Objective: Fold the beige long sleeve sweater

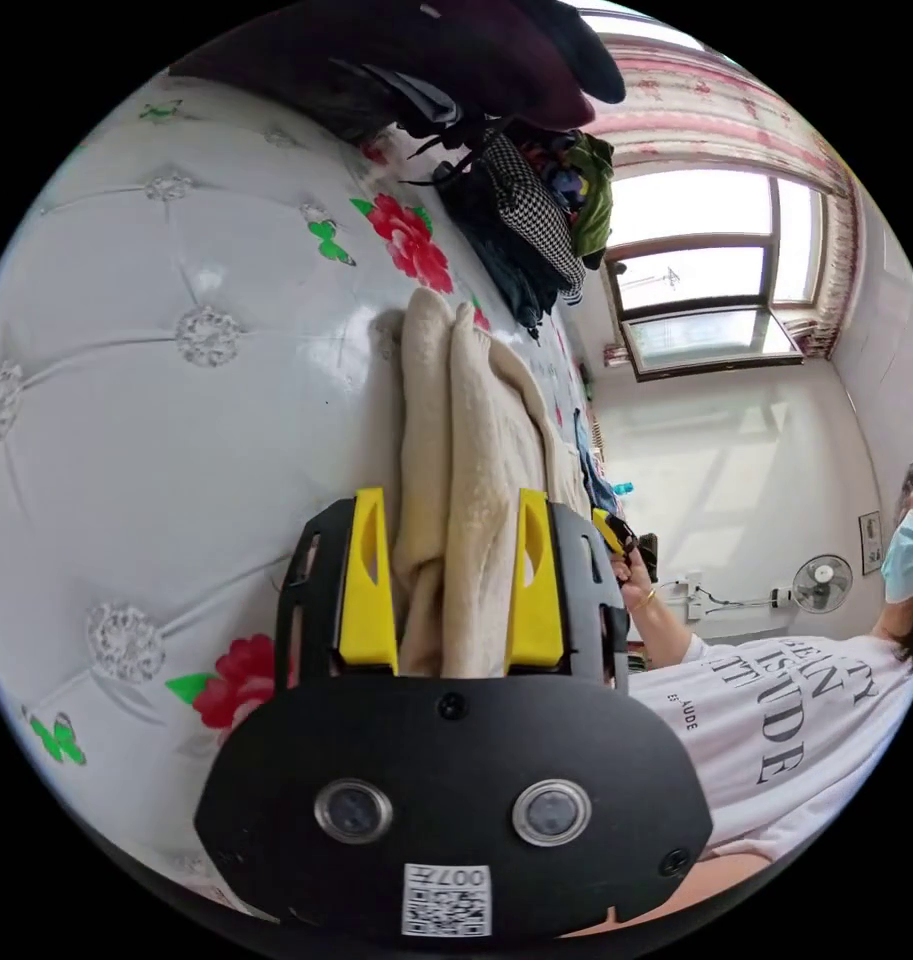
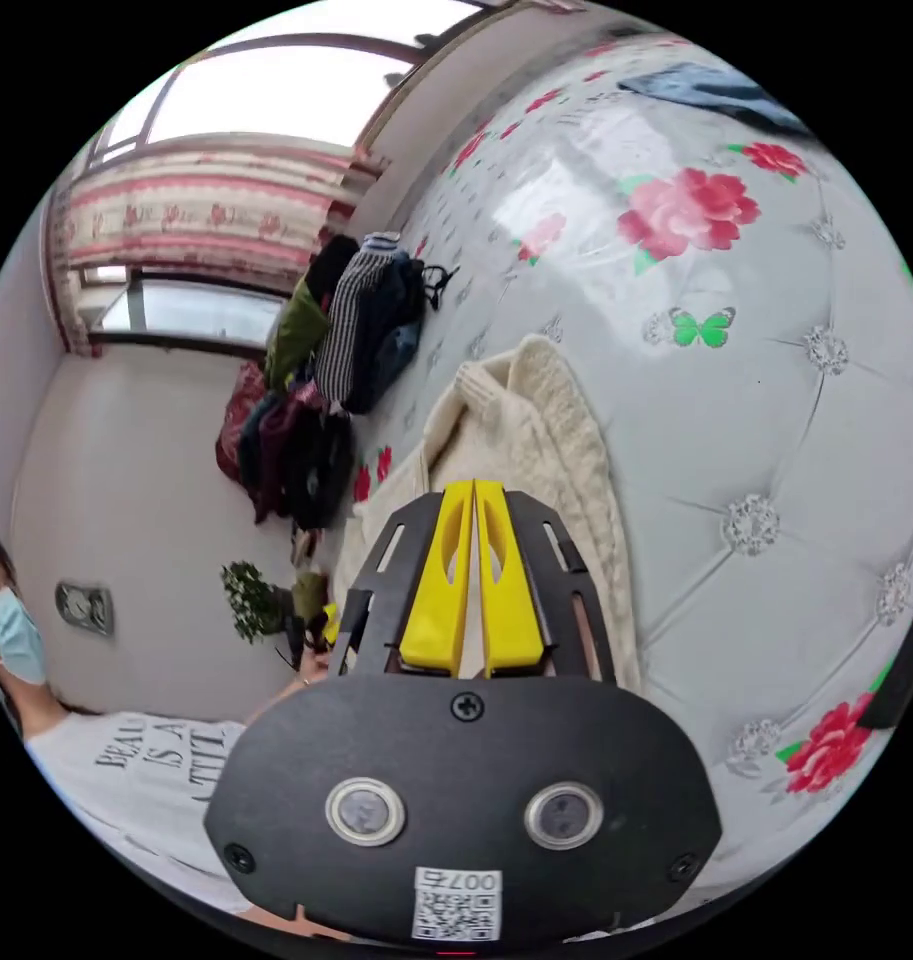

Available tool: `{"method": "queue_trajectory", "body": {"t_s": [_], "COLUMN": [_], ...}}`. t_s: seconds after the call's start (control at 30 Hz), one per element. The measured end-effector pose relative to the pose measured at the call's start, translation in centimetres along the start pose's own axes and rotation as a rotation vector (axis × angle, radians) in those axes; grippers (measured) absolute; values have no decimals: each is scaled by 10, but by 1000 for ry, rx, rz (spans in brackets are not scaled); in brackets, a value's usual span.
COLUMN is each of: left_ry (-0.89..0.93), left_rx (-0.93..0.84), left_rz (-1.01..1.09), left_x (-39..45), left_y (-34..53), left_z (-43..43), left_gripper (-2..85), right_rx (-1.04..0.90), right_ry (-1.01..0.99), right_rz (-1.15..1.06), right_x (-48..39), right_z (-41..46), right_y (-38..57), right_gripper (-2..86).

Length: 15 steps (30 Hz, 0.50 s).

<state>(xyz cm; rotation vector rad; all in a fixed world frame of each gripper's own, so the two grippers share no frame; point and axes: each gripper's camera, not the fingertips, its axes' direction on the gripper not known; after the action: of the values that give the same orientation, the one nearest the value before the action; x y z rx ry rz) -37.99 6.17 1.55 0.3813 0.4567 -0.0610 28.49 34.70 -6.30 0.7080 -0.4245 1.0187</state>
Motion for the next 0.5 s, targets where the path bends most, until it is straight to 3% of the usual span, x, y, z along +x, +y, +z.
{"method": "queue_trajectory", "body": {"t_s": [0.2,0.33,0.5], "left_ry": [134,161,33], "left_rx": [30,28,-179], "left_rz": [-36,143,485], "left_x": [18,96,261], "left_y": [-1,1,-10], "left_z": [-7,-13,40], "left_gripper": [77,74,73], "right_rx": [-34,-50,-31], "right_ry": [20,46,75], "right_rz": [-80,-169,-234], "right_x": [-32,-61,-83], "right_z": [-16,-31,-54], "right_y": [47,63,73], "right_gripper": [-3,-3,-3]}}
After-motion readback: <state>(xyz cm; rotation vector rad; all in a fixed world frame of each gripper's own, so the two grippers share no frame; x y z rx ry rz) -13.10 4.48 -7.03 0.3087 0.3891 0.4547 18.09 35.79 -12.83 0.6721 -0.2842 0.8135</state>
